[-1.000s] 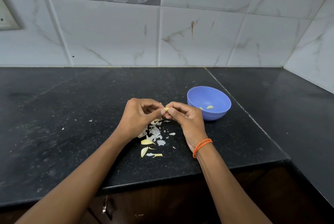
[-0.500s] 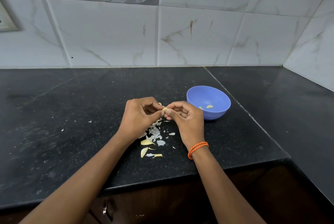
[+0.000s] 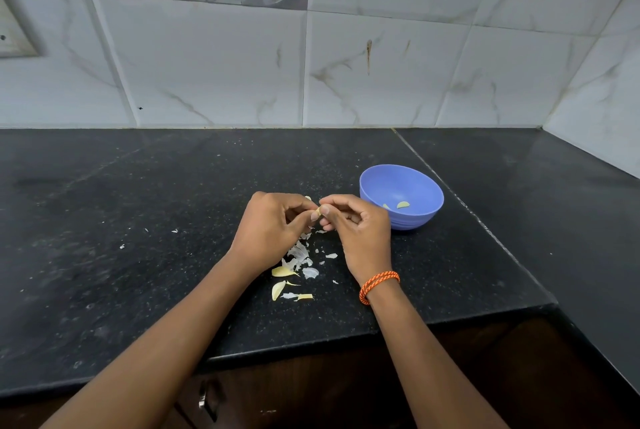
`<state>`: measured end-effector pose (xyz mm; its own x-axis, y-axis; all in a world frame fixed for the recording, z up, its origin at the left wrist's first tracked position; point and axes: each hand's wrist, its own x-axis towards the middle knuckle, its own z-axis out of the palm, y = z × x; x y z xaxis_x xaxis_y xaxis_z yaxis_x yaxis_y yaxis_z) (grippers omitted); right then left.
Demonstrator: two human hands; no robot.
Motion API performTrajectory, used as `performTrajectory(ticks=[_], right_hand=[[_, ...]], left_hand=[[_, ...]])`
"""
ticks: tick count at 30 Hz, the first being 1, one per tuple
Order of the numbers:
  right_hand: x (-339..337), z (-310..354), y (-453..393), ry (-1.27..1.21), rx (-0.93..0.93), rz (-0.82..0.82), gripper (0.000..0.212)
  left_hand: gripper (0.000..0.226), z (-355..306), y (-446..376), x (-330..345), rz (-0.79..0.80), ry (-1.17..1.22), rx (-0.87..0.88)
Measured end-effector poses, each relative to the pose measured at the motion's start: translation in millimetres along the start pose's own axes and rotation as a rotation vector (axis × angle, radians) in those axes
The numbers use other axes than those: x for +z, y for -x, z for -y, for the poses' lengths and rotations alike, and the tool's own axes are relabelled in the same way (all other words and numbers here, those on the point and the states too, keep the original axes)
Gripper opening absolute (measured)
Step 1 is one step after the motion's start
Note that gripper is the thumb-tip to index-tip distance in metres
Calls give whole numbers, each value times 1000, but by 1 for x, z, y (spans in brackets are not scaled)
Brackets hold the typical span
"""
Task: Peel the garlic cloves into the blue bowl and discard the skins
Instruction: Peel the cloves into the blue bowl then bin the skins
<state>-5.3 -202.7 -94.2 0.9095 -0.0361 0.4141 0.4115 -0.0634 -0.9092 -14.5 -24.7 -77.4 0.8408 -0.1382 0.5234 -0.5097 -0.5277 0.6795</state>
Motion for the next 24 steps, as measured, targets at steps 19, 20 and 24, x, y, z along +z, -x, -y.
performTrajectory(ticks=[19,20,24], right_hand=[[0,2,1,-48,48,52,22],[0,3,2,-55,51,45,20],[-1,6,3,-94,70,58,17]], left_hand=[[5,3,-3,-2,-14,102,-145],[4,4,-3,-1,-16,115,-152],[3,5,-4,-1,-16,208,-183]])
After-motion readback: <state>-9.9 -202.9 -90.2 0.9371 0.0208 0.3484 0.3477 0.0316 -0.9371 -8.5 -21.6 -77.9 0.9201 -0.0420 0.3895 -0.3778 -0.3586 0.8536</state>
